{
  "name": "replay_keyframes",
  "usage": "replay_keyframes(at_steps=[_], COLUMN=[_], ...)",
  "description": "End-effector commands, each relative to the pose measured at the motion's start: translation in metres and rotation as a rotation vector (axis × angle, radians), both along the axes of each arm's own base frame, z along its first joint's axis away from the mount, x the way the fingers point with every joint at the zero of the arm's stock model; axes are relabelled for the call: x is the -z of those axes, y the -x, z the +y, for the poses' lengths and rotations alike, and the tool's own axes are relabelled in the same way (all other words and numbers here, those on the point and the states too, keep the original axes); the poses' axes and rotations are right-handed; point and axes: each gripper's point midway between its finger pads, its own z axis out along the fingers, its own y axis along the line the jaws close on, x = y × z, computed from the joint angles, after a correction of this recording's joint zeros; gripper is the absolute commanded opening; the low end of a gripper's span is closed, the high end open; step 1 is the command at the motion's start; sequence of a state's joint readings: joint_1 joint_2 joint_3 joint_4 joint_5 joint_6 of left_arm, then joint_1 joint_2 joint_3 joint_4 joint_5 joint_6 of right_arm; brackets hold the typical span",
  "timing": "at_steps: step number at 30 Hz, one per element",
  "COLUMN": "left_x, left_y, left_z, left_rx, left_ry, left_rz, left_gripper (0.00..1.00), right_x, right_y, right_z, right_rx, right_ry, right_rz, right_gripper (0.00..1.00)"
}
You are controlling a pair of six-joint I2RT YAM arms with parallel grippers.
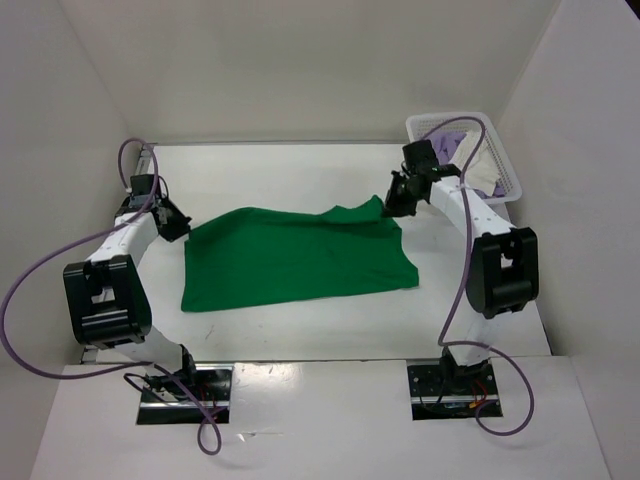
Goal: Fold and stack the t-shirts
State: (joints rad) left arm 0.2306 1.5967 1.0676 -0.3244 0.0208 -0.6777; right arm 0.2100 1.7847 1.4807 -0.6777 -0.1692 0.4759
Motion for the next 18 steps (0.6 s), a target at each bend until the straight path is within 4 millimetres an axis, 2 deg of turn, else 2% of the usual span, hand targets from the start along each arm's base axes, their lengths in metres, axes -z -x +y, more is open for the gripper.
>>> replay_keyframes(at_steps=[1, 4, 5, 6, 7, 11, 16, 18], left_x=[-0.014, -0.01, -0.006, -0.005, -0.001, 0.008, 0.015, 0.02], left_y=[0.014, 0.021, 0.024, 0.025, 0.03, 0.041, 0.051, 0.055], left_z=[0.001, 0.004, 0.005, 0.008, 0.007, 0.021, 0.019, 0.018], left_rx=[0.029, 0.023, 0.018, 0.017, 0.018, -0.019, -0.01, -0.009], left_ry=[-0.044, -0.064, -0.068, -0.086, -0.082, -0.096, -0.094, -0.091], left_rz=[-0.007, 0.028, 0.04, 0.045, 0.064, 0.102, 0.128, 0.142], left_gripper=[0.0, 0.0, 0.0, 0.0, 0.0, 0.0, 0.0, 0.08], right_x=[-0.012, -0.002, 0.01, 0.008, 0.016, 0.02, 0.039, 0.049], right_y=[0.025, 0.048, 0.062, 0.069, 0.079, 0.099, 0.125, 0.133], right_z=[-0.017, -0.026, -0.028, -0.032, -0.034, -0.051, -0.064, -0.065], right_rx=[0.019, 0.029, 0.029, 0.047, 0.047, 0.096, 0.098, 0.096], right_ry=[0.006, 0.016, 0.024, 0.019, 0.025, 0.06, 0.112, 0.119], right_rz=[-0.038, 0.009, 0.052, 0.058, 0.087, 0.135, 0.232, 0.267], right_gripper=[0.0, 0.0, 0.0, 0.0, 0.0, 0.0, 0.01, 0.03])
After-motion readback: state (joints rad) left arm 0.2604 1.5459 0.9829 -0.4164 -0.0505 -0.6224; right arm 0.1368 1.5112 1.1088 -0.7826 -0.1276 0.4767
